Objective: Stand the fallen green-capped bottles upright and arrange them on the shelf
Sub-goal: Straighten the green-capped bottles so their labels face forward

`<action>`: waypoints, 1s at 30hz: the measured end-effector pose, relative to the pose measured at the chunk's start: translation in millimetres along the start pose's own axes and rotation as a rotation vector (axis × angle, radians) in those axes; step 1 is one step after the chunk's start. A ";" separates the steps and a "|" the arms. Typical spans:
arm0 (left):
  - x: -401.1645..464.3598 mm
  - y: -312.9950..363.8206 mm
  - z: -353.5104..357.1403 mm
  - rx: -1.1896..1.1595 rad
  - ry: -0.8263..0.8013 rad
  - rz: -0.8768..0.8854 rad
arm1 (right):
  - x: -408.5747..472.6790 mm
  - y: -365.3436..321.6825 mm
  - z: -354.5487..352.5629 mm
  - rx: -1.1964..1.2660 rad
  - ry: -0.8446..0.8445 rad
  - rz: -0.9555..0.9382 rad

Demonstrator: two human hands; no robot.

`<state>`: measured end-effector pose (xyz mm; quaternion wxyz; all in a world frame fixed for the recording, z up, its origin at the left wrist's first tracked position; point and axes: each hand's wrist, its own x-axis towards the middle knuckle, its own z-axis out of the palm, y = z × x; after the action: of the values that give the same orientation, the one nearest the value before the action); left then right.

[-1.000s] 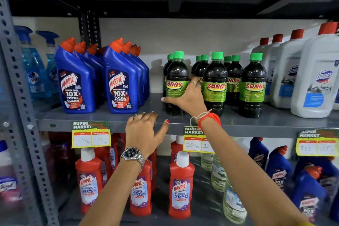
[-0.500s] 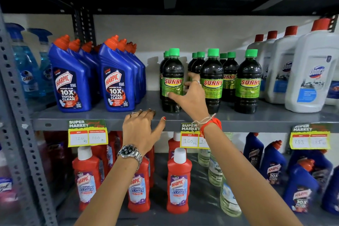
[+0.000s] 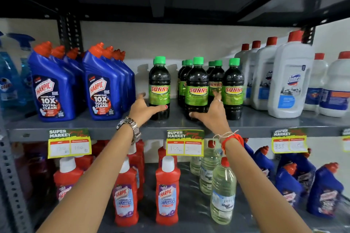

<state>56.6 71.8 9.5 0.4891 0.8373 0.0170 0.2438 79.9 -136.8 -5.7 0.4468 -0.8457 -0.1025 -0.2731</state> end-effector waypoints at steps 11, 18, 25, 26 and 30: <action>7.3 -2.3 8.4 -0.007 -0.001 0.025 | 16.0 3.7 -2.1 0.071 -0.086 0.021; 10.5 -8.6 3.8 -0.090 -0.022 -0.020 | 20.4 3.1 6.6 0.109 -0.110 0.029; 14.6 -12.5 4.3 -0.105 -0.027 -0.038 | 17.3 3.5 5.6 0.148 -0.119 0.021; 14.6 -12.4 4.7 -0.101 -0.030 -0.038 | 16.3 3.4 4.7 0.150 -0.118 0.019; 15.0 -12.2 4.4 -0.035 -0.033 -0.039 | 10.5 4.9 -1.4 0.156 -0.054 -0.015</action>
<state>74.2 78.6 3.4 0.5087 0.8320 0.0209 0.2204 90.1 -141.5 -2.7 0.5064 -0.8146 -0.1417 -0.2447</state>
